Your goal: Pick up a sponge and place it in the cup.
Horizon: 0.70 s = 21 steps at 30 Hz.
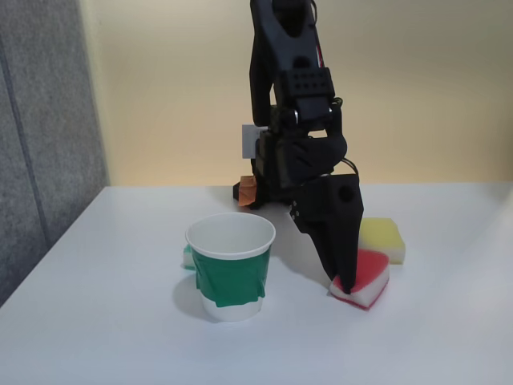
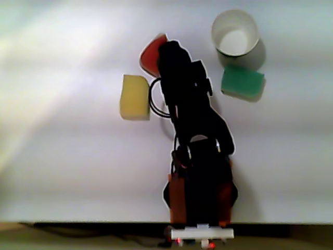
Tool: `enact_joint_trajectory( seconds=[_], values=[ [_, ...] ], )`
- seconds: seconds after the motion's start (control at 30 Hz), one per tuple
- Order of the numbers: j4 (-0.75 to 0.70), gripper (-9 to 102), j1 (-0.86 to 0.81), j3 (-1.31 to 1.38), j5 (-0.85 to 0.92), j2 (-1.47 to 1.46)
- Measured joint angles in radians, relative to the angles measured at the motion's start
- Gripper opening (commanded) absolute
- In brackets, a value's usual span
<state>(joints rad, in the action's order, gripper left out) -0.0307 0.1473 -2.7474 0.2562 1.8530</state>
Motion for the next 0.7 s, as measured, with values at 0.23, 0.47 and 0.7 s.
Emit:
enact_joint_trajectory(
  seconds=[0.23, 0.47, 0.7],
  values=[
    [-0.267, 0, -0.038, 0.097, 0.071, 0.21],
    [-0.403, 0, -0.124, 0.236, 0.143, 0.393],
    [-0.439, 0, -0.275, 0.334, 0.334, 0.497]
  ],
)
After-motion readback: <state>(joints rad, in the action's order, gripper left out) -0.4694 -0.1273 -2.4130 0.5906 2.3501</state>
